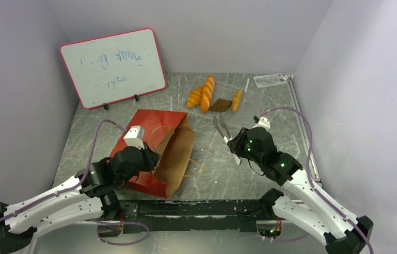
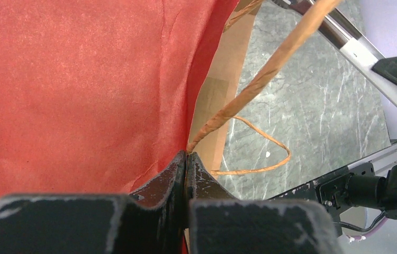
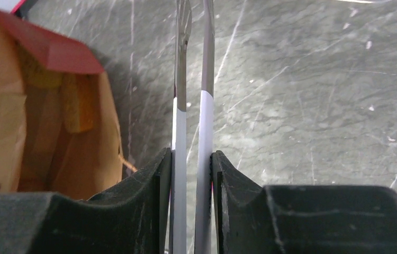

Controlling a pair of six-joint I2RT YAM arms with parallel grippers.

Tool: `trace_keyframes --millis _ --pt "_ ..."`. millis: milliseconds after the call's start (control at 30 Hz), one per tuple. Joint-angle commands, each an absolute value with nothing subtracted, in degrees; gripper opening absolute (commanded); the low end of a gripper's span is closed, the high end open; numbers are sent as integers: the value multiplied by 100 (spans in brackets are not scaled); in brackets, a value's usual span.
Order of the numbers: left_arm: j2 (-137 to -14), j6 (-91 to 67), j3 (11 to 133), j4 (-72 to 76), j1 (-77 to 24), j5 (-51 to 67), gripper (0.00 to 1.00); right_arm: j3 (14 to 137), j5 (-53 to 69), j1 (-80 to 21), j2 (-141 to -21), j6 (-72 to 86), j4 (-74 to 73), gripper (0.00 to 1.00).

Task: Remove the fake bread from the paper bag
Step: Place the fake bread in the container, then take out the fake bread from the paper bag.

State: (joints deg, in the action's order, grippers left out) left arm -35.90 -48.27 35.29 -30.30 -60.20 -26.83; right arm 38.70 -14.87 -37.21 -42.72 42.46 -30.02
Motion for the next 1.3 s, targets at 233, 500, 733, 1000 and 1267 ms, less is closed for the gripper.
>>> trace_keyframes --millis 233,500,733,1000,1267 --pt "-3746 -4816 3880 -3173 -6039 -2918 7 4587 -526 -4084 -3727 3488 -3553 31" --pt "-3777 -4876 3923 -3190 -6038 -2961 7 5048 234 -4080 -3569 3444 -3973 30" --pt "-3601 -4906 3853 -3202 -6038 -2954 7 4984 905 -4082 -3474 3618 -3979 29" --pt "-3445 -4860 3870 -3271 -6038 -2805 7 4491 1597 -4076 -3565 3851 -3380 29" --pt "-3549 -4773 3981 -3315 -6040 -2664 7 3968 1915 -4193 -3958 4353 -2365 29"
